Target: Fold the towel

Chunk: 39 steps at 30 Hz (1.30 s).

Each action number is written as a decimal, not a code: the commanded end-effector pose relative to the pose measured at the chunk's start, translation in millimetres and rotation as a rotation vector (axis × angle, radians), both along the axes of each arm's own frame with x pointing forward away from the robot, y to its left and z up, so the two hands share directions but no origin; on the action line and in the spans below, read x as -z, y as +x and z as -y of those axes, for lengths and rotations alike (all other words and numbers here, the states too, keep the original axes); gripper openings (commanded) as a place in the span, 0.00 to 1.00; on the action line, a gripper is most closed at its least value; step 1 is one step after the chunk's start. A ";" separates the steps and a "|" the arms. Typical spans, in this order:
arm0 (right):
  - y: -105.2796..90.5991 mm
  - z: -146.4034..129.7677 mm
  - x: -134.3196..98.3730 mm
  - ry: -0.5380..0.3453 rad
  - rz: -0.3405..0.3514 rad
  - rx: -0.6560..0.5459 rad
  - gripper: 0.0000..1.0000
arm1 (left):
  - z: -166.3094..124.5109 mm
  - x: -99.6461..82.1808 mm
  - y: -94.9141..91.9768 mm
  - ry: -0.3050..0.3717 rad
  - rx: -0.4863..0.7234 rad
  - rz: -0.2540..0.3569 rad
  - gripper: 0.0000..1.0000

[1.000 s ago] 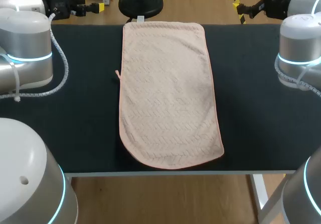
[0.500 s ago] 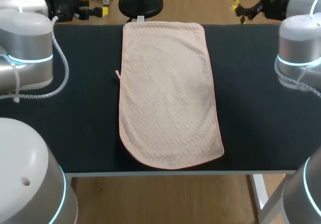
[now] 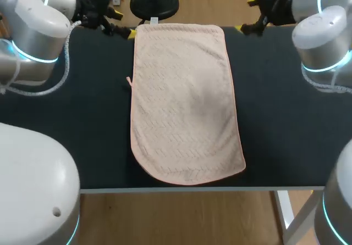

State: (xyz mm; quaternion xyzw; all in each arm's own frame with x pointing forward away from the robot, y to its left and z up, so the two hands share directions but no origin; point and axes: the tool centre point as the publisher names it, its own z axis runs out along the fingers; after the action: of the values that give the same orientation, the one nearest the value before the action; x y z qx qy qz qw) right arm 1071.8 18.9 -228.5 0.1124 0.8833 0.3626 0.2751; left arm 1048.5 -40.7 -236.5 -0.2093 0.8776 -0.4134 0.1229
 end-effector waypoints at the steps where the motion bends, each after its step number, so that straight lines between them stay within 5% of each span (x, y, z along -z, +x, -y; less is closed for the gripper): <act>1: -12.0 -6.2 8.2 -0.994 -0.221 -0.384 1.00 | 0.6 8.0 -3.4 0.861 0.551 -0.189 1.00; 7: -34.8 -15.3 31.6 -1.005 -0.325 -0.597 1.00 | 8.1 29.6 -24.2 0.878 0.639 -0.222 1.00; 15: -50.9 -18.9 66.3 -1.038 -0.419 -0.598 1.00 | 10.9 62.5 -48.2 0.927 0.750 -0.222 1.00; 24: -55.8 -25.4 102.1 -0.955 -0.453 -0.487 1.00 | 17.2 86.0 -40.2 0.825 0.672 -0.146 1.00; 39: -45.4 -33.8 126.2 -0.737 -0.406 -0.109 1.00 | 30.6 113.4 -31.4 0.660 0.361 -0.173 1.00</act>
State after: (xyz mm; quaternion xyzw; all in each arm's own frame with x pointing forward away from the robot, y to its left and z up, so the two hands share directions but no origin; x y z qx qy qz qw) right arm 1030.9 50.1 -349.0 0.0172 0.9949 0.0593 0.0801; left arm 1022.3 -74.2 -342.8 -0.0306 0.9953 -0.0895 0.0228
